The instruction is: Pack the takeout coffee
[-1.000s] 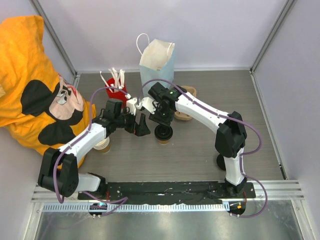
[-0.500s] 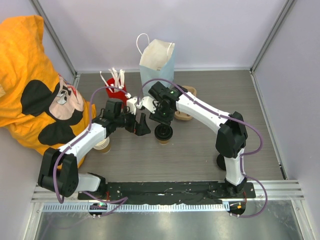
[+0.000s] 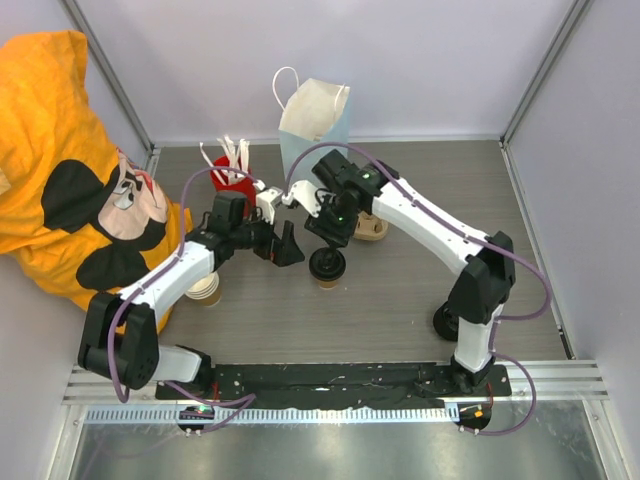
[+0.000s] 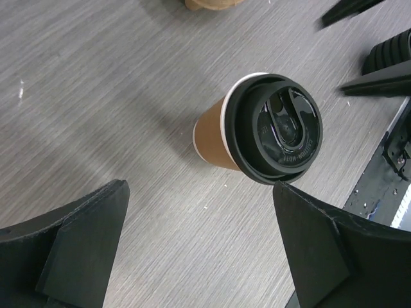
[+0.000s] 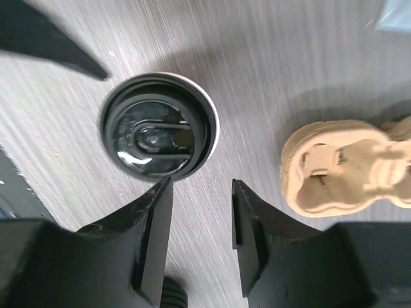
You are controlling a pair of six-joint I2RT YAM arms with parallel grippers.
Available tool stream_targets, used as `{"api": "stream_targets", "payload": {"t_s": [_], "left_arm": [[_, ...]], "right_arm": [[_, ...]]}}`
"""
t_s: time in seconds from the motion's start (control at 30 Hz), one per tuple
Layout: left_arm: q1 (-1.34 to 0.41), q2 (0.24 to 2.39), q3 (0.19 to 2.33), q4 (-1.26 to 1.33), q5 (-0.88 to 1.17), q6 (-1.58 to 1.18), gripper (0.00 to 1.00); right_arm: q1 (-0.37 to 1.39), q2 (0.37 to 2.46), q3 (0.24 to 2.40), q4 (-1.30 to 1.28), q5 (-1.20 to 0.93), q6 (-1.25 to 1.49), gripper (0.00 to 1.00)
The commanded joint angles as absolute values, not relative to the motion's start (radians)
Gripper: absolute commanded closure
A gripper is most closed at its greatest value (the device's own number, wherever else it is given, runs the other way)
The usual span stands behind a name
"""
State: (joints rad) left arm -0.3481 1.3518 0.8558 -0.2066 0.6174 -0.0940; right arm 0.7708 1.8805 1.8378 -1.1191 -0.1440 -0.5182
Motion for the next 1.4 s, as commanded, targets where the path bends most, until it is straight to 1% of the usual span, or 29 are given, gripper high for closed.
{"api": "stream_targets", "payload": {"t_s": [0.0,0.13,0.27,0.43,0.6,0.93,1.37], "left_arm": [[-0.365,1.391,0.899,-0.222,0.623,-0.078,0.00],[-0.394,1.416,0.920,-0.222,0.615,-0.080,0.00],[-0.425,1.439,0.925,-0.213,0.617,-0.086,0.00],[-0.436,1.463,0.945,-0.195,0.629,-0.110,0.00],[-0.436,1.489,0.966,-0.173,0.656,-0.149,0.00],[-0.442,1.523,0.988,-0.163,0.647,-0.158,0.01],[-0.446,1.580,0.985,-0.155,0.600,-0.156,0.01]], "right_arm": [[0.741,1.735,1.852,-1.071,-0.259,-0.525,0.53],[0.674,1.675,1.804,-1.054,-0.346,-0.506,0.53],[0.568,1.614,1.698,-0.985,-0.521,-0.453,0.53],[0.444,1.537,1.482,-0.884,-0.705,-0.393,0.54],[0.430,1.456,1.306,-0.807,-0.822,-0.345,0.54],[0.429,1.454,1.224,-0.744,-0.822,-0.315,0.54],[0.428,1.486,1.210,-0.727,-0.821,-0.302,0.54]]}}
